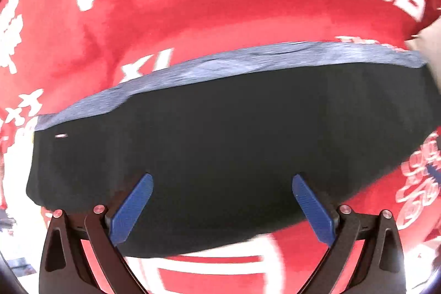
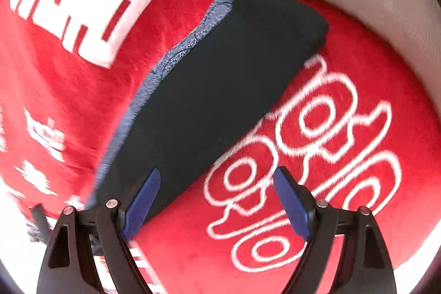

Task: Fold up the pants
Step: 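Grasp the trouser corner with the right gripper while the left gripper holds the fold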

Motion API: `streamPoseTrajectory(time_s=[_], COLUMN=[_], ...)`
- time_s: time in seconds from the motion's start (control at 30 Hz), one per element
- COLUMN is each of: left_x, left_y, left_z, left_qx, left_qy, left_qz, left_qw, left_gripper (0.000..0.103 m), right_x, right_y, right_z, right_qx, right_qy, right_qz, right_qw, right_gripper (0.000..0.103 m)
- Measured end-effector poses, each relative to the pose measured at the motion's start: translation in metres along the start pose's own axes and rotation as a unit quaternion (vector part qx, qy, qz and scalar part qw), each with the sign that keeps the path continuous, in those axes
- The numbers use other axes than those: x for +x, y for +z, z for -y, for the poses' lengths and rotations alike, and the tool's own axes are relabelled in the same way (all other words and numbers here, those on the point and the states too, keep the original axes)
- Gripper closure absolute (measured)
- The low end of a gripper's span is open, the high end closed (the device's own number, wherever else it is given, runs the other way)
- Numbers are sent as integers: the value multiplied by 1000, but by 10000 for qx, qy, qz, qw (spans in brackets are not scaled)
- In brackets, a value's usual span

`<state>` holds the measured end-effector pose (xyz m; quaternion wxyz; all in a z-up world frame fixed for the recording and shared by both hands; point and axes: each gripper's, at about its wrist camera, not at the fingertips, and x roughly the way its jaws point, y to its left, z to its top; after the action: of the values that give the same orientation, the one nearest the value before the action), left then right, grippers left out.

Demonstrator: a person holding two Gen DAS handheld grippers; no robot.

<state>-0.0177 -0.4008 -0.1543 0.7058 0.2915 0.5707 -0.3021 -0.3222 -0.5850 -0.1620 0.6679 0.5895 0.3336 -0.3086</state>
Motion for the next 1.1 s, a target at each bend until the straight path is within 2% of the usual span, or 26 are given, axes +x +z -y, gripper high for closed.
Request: streamPoseTrajectory(time_s=[0.17,0.27,0.33,0.47,0.7,0.87,0.93,0.97,1.03,1.07,1.1], left_x=[-3,1,10,38,35,38,39,38,35,30,23], left_y=[21,36,40,38,31,25,23,23,25,26,28], left_z=[45,69,80,85,90,91,94,95,96,97,100], left_qx=[-19,-82,-20,-148,-33,-20,-23,-22,-35,-32,1], left_qy=[-418,-641,-552,-521,-497,-476,-467,-455,-409,-410,-428], left_qz=[169,265,295,-61,175,246,266,255,204,228,272], left_qw=[9990,9976,9980,9985,9986,9986,9986,9986,9990,9989,9987], left_gripper=[1,1,1,1,1,1,1,1,5,10,19], right_x=[-10,-10,-5,3,9,13,16,18,20,21,21], right_y=[4,14,21,28,42,50,54,56,61,65,67], right_z=[23,26,26,30,35,26,24,24,26,26,25], right_qx=[540,571,540,571,642,550,553,591,705,703,645], right_qy=[488,666,742,909,1320,1263,1118,1022,592,300,275], right_qz=[345,506,550,672,1012,1261,1206,1137,918,800,738], right_qw=[9968,9949,9943,9919,9840,9824,9848,9865,9915,9939,9948], right_gripper=[16,16,16,16,16,17,22,29,60,86,86])
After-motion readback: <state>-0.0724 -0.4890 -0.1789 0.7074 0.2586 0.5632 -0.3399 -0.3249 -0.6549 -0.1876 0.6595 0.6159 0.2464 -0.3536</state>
